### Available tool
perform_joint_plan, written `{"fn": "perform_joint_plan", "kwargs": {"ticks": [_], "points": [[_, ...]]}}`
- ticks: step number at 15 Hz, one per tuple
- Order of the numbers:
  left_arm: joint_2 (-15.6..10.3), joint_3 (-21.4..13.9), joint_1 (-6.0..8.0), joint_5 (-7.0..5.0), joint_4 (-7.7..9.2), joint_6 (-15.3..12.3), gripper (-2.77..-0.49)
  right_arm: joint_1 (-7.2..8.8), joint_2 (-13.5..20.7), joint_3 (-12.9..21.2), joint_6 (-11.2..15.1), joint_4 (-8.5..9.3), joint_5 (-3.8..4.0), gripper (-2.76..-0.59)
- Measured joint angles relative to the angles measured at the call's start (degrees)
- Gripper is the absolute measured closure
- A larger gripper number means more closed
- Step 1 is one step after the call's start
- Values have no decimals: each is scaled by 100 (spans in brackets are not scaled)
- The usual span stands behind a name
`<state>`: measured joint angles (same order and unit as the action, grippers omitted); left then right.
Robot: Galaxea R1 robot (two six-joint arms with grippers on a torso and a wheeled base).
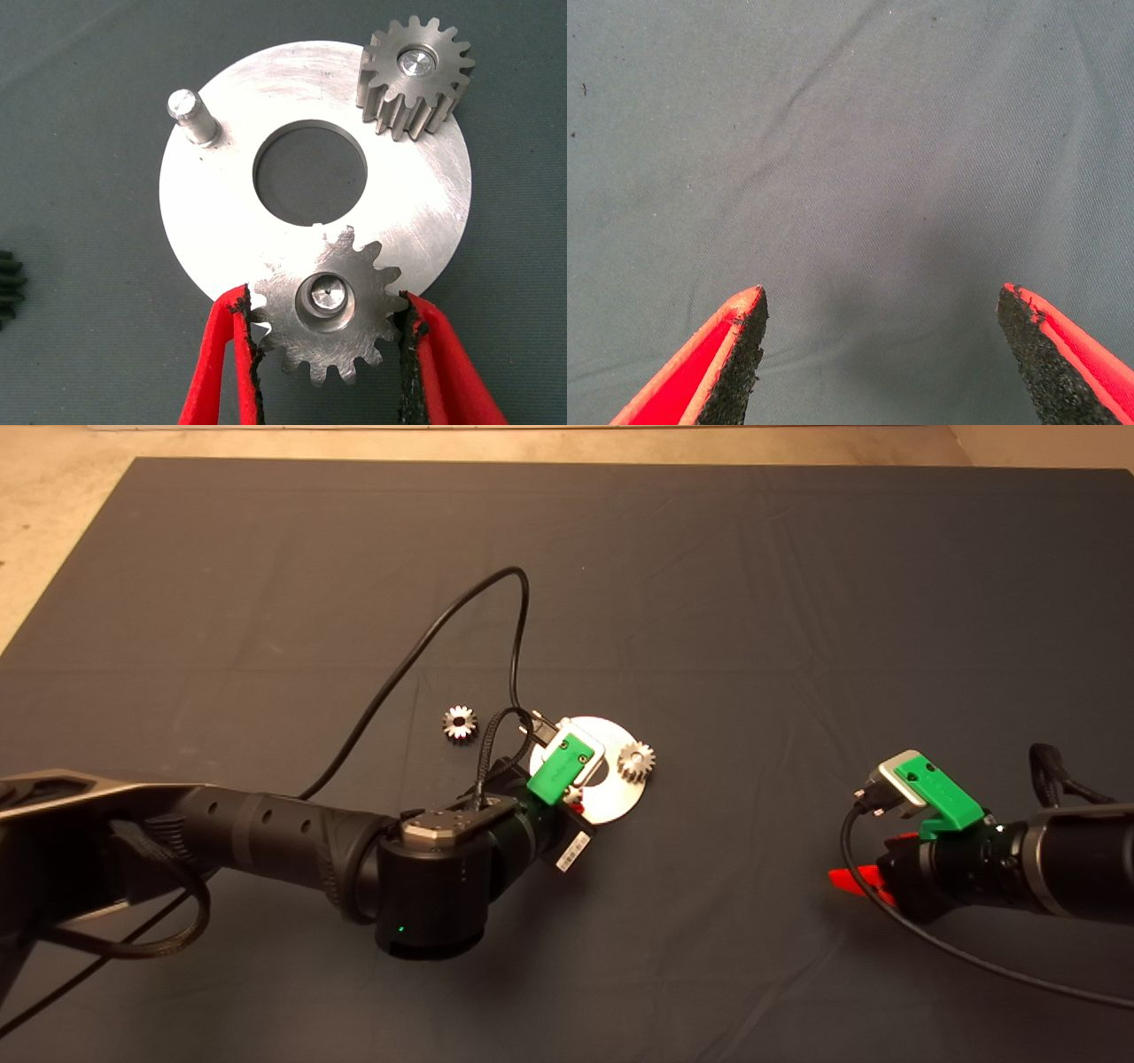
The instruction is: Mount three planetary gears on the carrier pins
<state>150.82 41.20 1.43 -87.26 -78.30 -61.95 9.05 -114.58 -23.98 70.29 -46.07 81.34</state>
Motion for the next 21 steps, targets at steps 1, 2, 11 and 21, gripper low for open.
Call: {"fn": "perform_joint_plan", "kwargs": {"ticks": [1,2,11,21], "points": [[0,9,0,5,2,5,-62,0,0,0,0,-2,4,-192],[0,13,0,5,2,7,-62,-2,0,0,0,-2,4,-192],[15,149,-34,27,-20,57,-61,-1,0,0,0,-2,0,-192],[12,146,-63,22,-63,105,-62,-2,0,2,0,-2,4,-192]]}}
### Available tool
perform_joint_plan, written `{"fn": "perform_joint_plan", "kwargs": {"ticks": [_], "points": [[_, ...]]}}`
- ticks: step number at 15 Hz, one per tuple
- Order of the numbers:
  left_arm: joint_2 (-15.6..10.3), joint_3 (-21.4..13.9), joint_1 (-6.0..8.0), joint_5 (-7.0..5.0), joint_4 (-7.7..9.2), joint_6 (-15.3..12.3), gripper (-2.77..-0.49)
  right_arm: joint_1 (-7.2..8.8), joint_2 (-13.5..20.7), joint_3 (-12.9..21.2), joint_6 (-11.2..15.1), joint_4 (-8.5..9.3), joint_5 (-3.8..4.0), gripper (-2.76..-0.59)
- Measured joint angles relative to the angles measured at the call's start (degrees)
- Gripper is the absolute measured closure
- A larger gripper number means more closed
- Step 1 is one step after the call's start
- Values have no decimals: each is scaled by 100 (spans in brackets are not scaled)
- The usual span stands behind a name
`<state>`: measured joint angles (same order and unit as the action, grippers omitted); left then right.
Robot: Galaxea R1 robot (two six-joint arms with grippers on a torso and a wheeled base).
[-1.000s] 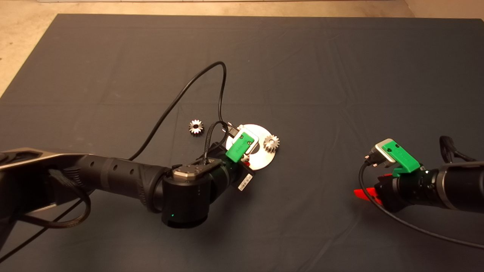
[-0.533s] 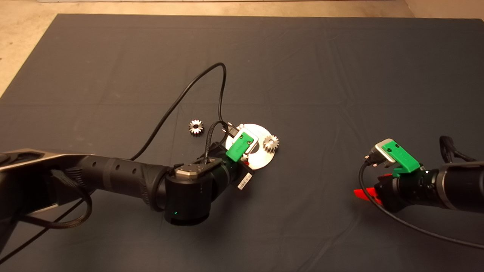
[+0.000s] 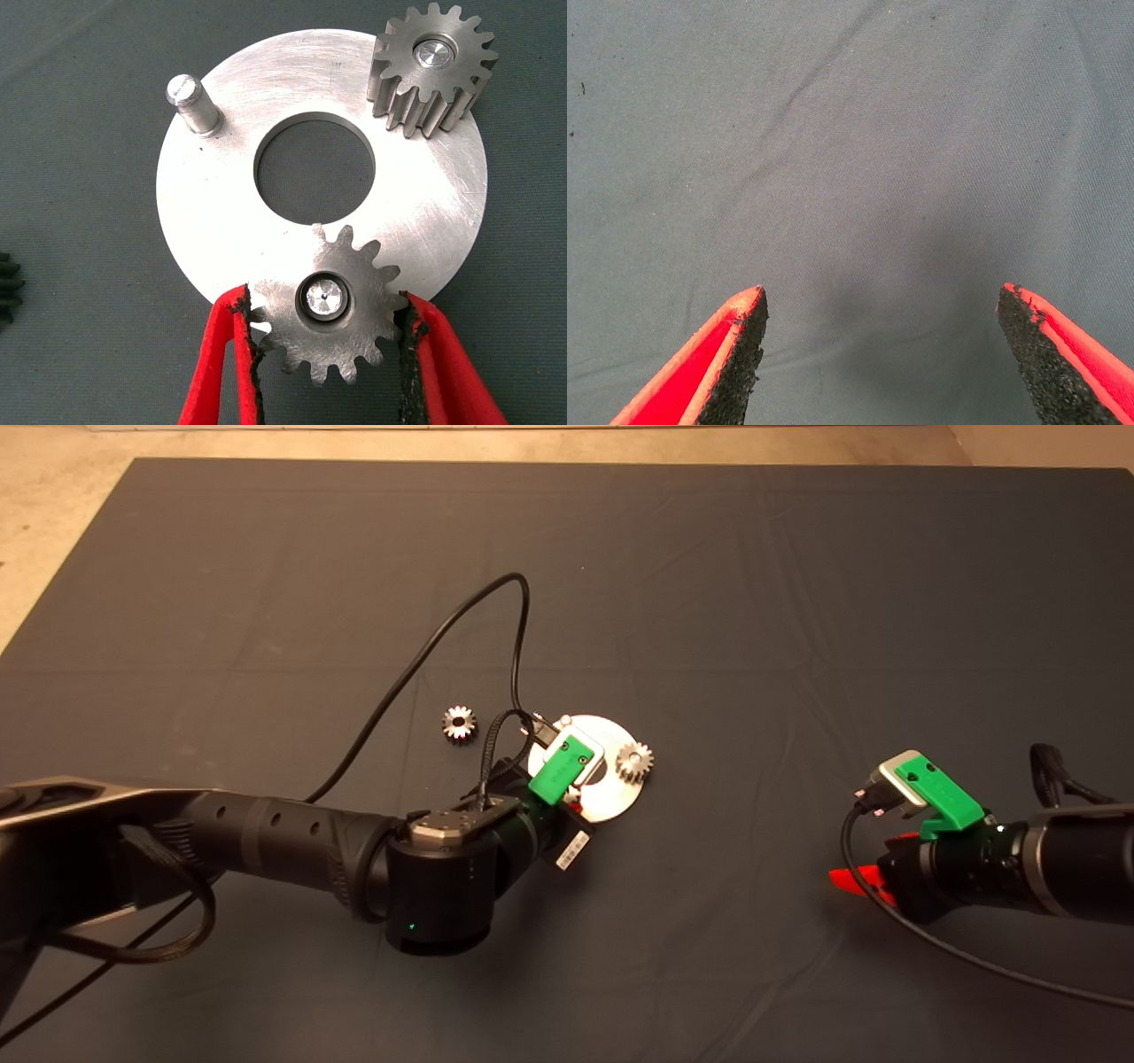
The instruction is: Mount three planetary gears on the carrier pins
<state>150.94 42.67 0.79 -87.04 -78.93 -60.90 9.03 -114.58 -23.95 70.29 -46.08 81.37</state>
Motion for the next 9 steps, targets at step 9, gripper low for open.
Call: {"fn": "perform_joint_plan", "kwargs": {"ticks": [9], "points": [[0,-56,0,-44,-12,38,-64,0,0,0,0,0,-1,-192]]}}
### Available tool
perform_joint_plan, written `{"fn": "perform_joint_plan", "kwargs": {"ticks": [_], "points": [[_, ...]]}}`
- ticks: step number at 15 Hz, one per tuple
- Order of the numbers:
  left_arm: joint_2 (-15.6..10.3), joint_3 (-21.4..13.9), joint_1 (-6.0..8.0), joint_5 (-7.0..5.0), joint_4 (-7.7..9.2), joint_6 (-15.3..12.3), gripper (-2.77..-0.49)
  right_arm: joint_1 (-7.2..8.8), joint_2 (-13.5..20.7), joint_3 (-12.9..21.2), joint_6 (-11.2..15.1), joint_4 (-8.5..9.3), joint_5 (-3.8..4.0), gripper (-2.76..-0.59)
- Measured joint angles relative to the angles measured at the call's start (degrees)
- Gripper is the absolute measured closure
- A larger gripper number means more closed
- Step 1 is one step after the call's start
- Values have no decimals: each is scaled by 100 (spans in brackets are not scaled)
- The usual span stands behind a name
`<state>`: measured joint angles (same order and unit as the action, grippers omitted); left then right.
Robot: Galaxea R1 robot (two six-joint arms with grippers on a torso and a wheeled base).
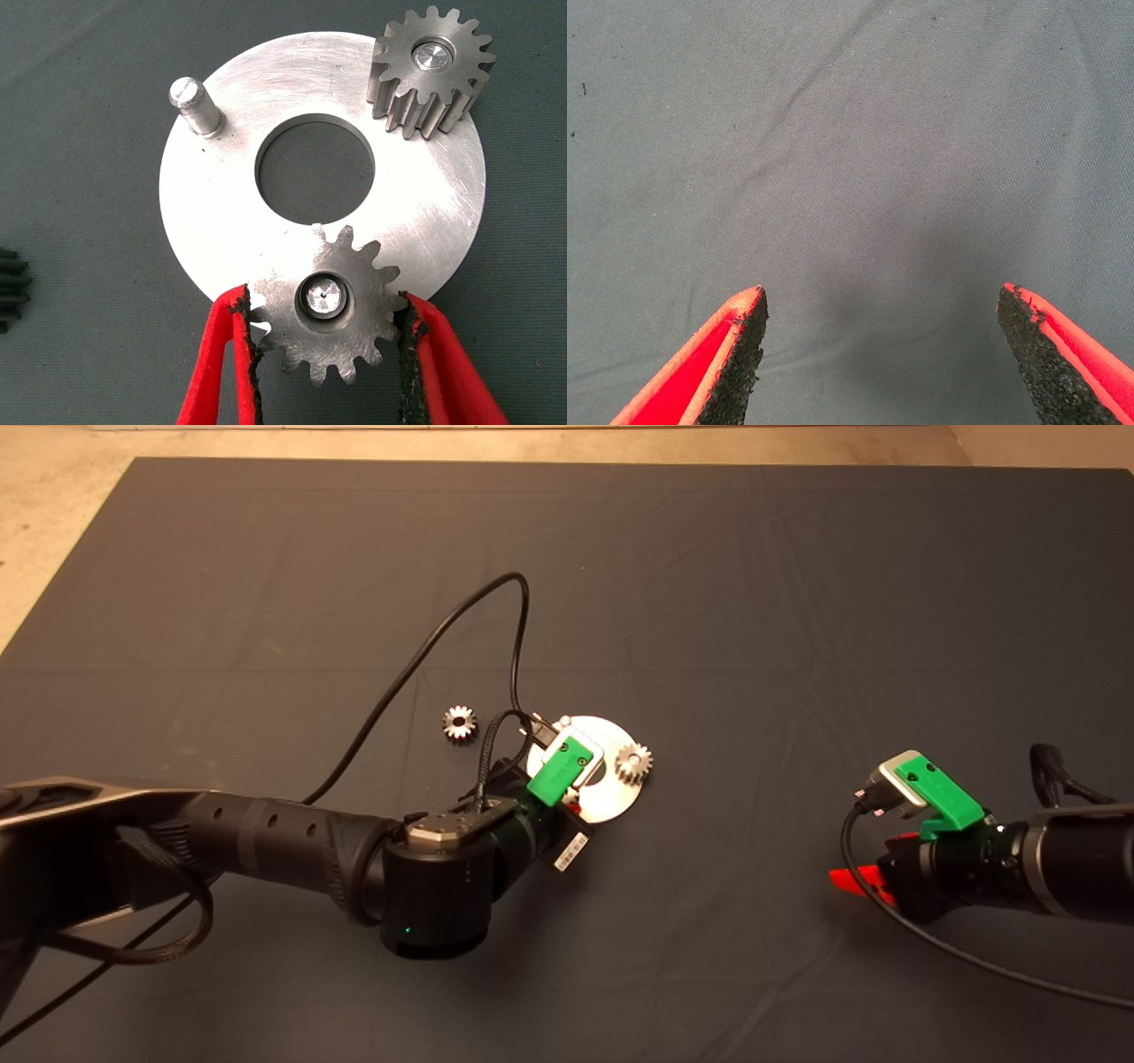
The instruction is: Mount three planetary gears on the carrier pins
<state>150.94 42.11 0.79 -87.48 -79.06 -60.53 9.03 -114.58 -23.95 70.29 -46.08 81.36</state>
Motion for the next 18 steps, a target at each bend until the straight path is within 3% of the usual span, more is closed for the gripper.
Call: {"fn": "perform_joint_plan", "kwargs": {"ticks": [7,10,12,18], "points": [[-1,-18,-37,-11,-49,20,-65,0,0,0,0,1,-2,-192],[-1,-29,-61,-15,-82,25,-65,-123,0,0,0,-2,0,-192],[0,-32,-63,-28,-85,35,-65,-124,2,0,0,-2,1,-192],[0,-33,-95,-23,-132,46,-83,-124,0,0,0,-2,-5,-192]]}}
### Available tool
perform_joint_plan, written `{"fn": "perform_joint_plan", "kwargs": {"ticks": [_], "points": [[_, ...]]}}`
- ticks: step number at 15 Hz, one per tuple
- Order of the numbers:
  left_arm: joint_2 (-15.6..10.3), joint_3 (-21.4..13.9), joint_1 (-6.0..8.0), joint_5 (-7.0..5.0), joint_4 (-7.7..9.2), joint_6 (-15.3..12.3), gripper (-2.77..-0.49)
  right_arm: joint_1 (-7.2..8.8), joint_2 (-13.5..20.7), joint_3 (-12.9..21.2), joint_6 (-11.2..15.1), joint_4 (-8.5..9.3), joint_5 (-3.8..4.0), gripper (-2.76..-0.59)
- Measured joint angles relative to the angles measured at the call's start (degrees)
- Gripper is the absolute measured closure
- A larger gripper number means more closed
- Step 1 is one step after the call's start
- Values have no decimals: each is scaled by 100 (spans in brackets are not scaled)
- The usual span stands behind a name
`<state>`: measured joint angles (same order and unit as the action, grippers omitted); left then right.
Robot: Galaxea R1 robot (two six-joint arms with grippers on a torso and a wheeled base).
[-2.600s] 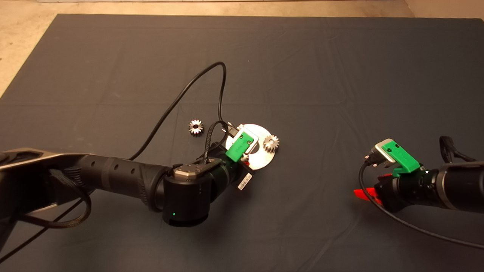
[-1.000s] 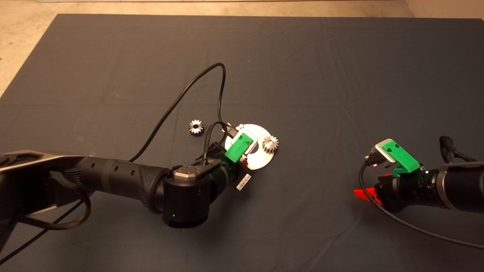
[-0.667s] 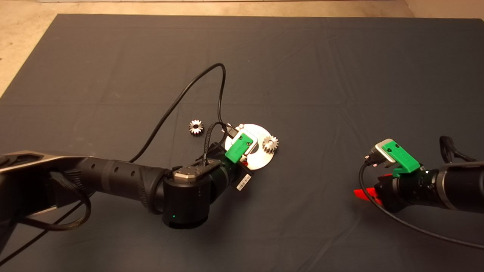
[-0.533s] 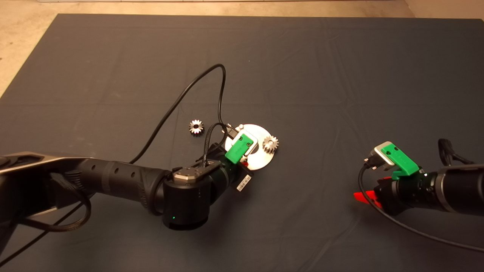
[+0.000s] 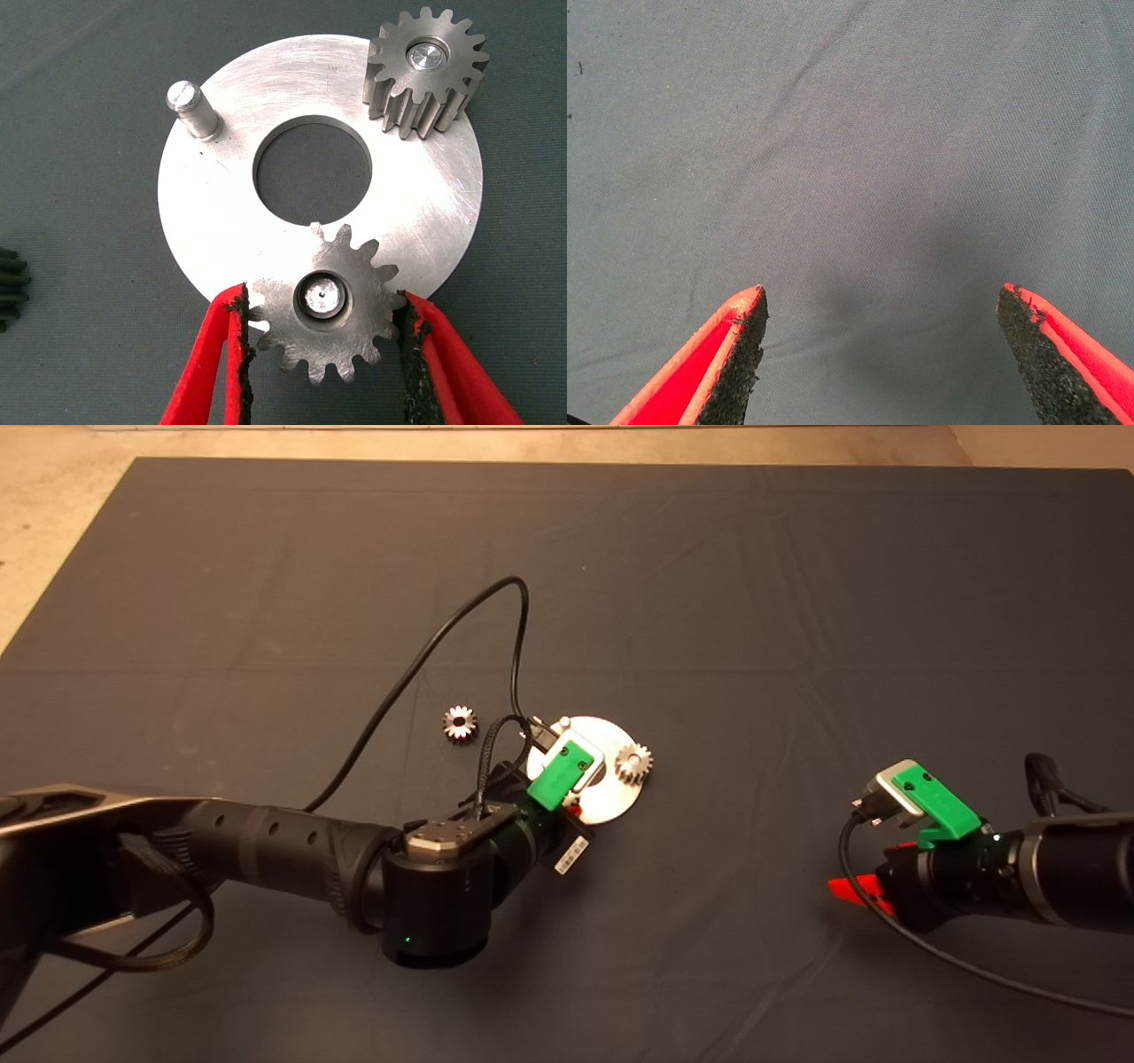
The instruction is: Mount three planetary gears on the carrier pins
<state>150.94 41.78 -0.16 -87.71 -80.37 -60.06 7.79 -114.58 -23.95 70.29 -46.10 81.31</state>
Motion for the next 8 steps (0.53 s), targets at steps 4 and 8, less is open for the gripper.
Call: {"fn": "perform_joint_plan", "kwargs": {"ticks": [4,8], "points": [[0,0,-15,1,-17,48,-84,0,0,0,0,0,2,-192],[0,0,-15,1,-17,65,-94,0,0,0,0,0,-4,-192]]}}
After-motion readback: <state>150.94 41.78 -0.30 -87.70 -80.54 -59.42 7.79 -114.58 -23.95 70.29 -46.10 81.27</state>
